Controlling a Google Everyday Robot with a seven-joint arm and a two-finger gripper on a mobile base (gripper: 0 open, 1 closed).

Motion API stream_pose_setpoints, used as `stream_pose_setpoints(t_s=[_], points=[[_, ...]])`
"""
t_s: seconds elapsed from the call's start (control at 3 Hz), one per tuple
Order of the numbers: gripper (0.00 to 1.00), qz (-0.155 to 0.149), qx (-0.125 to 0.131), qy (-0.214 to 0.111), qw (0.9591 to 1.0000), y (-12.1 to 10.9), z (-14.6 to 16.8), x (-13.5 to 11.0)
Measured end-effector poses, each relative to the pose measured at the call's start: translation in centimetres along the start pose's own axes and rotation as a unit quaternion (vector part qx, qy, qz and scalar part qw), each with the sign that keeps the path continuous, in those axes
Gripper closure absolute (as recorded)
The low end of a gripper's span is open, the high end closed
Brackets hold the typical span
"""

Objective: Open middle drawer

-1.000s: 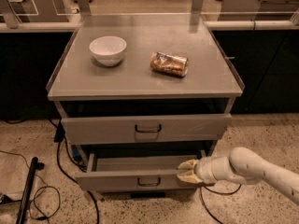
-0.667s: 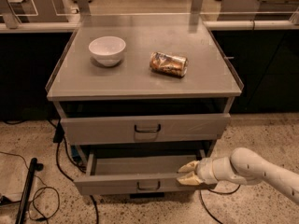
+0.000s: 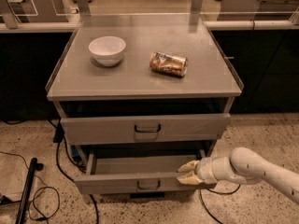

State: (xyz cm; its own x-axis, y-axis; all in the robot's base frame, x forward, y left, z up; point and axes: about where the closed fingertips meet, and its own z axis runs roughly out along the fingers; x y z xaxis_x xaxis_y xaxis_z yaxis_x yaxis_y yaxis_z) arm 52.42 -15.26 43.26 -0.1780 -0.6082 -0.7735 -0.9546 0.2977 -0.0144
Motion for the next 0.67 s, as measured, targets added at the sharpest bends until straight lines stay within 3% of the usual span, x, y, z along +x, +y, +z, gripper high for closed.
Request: stream_pose_setpoints(t_s=[0.67], points=[[0.05, 0.000, 0.000, 0.000, 1.0000, 0.00, 0.00, 0.00]])
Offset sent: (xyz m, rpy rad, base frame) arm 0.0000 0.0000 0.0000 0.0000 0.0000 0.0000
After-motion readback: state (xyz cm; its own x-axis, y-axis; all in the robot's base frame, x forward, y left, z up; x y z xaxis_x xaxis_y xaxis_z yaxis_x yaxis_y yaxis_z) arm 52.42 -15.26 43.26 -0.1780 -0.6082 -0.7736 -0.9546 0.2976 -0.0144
